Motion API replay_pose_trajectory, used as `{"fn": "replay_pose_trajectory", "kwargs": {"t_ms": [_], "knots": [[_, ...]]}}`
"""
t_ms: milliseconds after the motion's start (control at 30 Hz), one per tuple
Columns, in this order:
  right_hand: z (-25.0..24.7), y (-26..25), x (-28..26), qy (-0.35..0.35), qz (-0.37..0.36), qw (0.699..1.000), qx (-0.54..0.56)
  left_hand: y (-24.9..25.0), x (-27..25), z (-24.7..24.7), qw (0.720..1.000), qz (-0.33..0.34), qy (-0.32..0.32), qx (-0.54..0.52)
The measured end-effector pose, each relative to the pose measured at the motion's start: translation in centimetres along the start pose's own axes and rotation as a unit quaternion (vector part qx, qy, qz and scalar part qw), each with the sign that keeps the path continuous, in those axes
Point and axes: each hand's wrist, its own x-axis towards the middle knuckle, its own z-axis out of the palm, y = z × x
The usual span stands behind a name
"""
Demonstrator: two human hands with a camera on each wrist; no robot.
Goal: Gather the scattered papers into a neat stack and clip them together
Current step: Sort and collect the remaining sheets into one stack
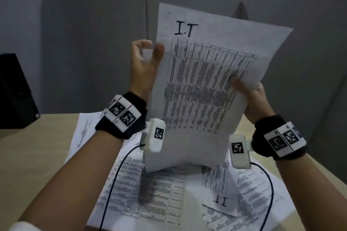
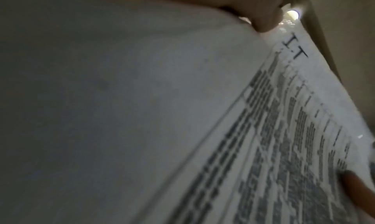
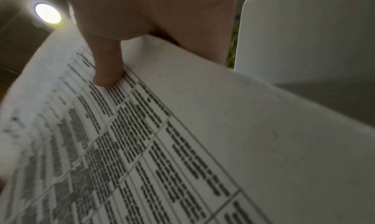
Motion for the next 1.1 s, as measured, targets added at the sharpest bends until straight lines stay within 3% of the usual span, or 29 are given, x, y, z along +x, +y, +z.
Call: {"fn": "replay_pose_trajectory", "kwargs": {"t_ms": [167,233,333,400,500,633,733,833,900,1000,1067,1100], "knots": [[-0.2,0.5,-0.5,-0.001,0.015,1.0,-0.015,-0.1,-0.1,-0.2,1.0,0.008,0.019,0.02],[-0.7,1.6,-0.9,0.003,0.033,0.999,-0.012,-1.7,-1.2,-1.4,0.999,-0.032,-0.003,0.026],[0.5,3.3,-1.8,0.026,0.052,0.998,-0.026,-4.1,-3.8,-1.9,0.987,-0.148,-0.054,0.029],[1.3,4.0,-2.2,0.05,0.037,0.998,-0.028,-5.1,-5.0,-2.1,0.98,-0.187,-0.049,0.038],[0.9,4.5,-2.8,0.073,0.048,0.996,-0.016,-5.0,-5.1,-2.7,0.985,-0.174,-0.019,0.008],[1.4,6.1,-4.3,0.027,0.077,0.994,-0.071,-3.9,-4.7,-1.3,0.989,-0.142,-0.019,-0.021],[1.5,6.5,-4.5,0.071,0.054,0.993,-0.072,-3.2,-3.9,-0.5,0.995,-0.101,0.019,-0.014],[1.0,6.9,-4.4,0.08,0.067,0.993,-0.057,-3.8,-3.7,-1.4,0.99,-0.142,-0.004,-0.026],[1.8,7.5,-4.5,0.058,0.076,0.989,-0.113,-5.2,-4.2,-2.1,0.977,-0.207,-0.046,0.017],[3.0,8.3,-4.0,0.101,0.062,0.984,-0.135,-7.1,-4.6,-3.8,0.953,-0.259,-0.11,0.109],[3.2,8.1,-3.7,0.138,0.054,0.978,-0.146,-8.4,-5.2,-5.5,0.91,-0.312,-0.198,0.191],[3.0,7.7,-3.5,0.158,0.049,0.975,-0.15,-9.3,-5.8,-6.5,0.87,-0.319,-0.254,0.276]]}}
